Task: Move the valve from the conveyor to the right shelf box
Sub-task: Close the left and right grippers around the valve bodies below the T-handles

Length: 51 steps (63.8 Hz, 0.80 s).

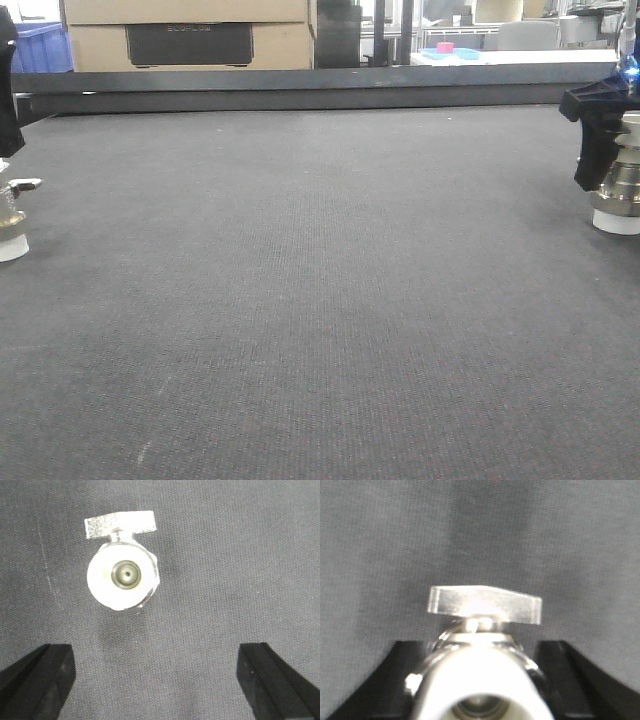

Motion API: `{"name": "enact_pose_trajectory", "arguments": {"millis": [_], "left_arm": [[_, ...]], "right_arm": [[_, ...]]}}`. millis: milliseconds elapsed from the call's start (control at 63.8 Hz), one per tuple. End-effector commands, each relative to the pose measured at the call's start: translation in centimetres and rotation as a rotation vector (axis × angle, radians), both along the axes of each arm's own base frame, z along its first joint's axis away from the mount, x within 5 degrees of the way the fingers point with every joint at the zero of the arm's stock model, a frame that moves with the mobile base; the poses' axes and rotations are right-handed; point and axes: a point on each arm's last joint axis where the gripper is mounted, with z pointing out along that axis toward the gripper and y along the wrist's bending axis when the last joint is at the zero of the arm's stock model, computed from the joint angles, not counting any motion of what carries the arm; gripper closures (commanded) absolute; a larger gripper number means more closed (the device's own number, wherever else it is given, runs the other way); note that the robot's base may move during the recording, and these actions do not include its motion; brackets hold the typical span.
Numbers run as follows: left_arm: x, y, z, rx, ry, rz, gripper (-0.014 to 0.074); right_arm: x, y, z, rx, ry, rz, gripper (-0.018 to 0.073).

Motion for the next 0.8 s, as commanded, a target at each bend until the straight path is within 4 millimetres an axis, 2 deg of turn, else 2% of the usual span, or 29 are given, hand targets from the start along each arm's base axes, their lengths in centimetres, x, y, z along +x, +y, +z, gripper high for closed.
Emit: {"name": "enact_pose_trajectory", "arguments": {"millis": [0,141,533,784], "left_arm": [[0.1,-0.1,0.3,-0.005,-0.007,0.005,0.0047],[0.1,-0.1,0.3,-0.005,-0.007,0.005,0.0047],[0.7,-0.1,0.0,-0.006,-0.029,0.005,0.0047],[2.7,0.2,-2.6,0.040,0.029,-0.002,0.0047]], "right_arm": [[0.2,-0.2,0.4,-0.011,-0.027,0.006,0.0459],[0.2,-0.2,0.4,-0.011,-0.027,0.006,0.0727],[0.2,-0.2,0.5,-0.011,-0.029,0.006,0.0720],[0.2,-0.2,0.5,-0.011,-0.029,0.006,0.0720]]}}
